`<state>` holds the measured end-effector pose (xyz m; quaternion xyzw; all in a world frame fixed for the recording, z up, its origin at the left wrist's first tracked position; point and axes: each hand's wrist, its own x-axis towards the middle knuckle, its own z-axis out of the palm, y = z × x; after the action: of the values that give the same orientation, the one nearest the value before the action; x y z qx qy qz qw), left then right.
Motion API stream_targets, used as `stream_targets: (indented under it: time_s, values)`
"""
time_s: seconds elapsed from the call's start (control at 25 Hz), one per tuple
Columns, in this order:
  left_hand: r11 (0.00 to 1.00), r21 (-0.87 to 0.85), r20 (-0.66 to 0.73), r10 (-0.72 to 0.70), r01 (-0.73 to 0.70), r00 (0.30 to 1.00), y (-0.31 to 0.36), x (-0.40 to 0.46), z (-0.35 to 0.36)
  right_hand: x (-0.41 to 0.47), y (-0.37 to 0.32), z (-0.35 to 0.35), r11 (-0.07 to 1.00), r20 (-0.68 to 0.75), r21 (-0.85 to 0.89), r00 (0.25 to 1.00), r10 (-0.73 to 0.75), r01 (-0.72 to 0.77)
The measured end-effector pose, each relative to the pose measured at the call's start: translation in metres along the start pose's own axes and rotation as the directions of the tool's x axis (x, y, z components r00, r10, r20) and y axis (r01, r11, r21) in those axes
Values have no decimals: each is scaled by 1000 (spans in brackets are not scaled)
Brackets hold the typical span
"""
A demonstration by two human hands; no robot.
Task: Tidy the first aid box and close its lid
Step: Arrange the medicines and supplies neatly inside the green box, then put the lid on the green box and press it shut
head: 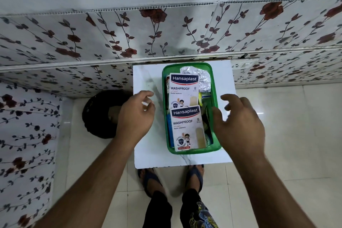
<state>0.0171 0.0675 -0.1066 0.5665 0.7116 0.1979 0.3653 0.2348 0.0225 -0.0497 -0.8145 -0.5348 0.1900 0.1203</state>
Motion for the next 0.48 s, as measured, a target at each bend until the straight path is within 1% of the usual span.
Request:
stream_targets:
  time_s: [0.04, 0.08, 0.12, 0.16, 0.24, 0.36, 0.4, 0.48]
  values:
    - [995, -21, 64, -101, 102, 993, -4, 2, 4, 3, 7, 0, 998, 66, -46, 997, 43, -40]
    - [983, -28, 136, -174, 180, 975, -7, 4, 8, 7, 11, 2, 994, 170, -92, 982, 80, -65]
    - [973, -31, 201, -218, 229, 955, -7, 5, 11, 10, 13, 6, 991, 257, -121, 962, 90, -60]
    - [966, -32, 249, -242, 258, 938, -7, 8, 15, 13, 13, 11, 992, 296, -119, 953, 65, -31]
    - [957, -45, 280, -262, 286, 923, -2, 12, 20, 20, 11, 17, 995, 262, -95, 965, -6, 32]
    - [951, -19, 240, -295, 309, 925, -3, 18, 26, 25, 12, 16, 996, 212, -26, 974, -83, 90]
    - [951, 4, 225, -301, 308, 927, -5, 19, 28, 24, 15, 15, 996, 201, -4, 975, -89, 92]
    - [957, 79, 201, -289, 279, 936, -7, 19, 32, 22, 24, 8, 997, 174, 60, 983, -61, 51]
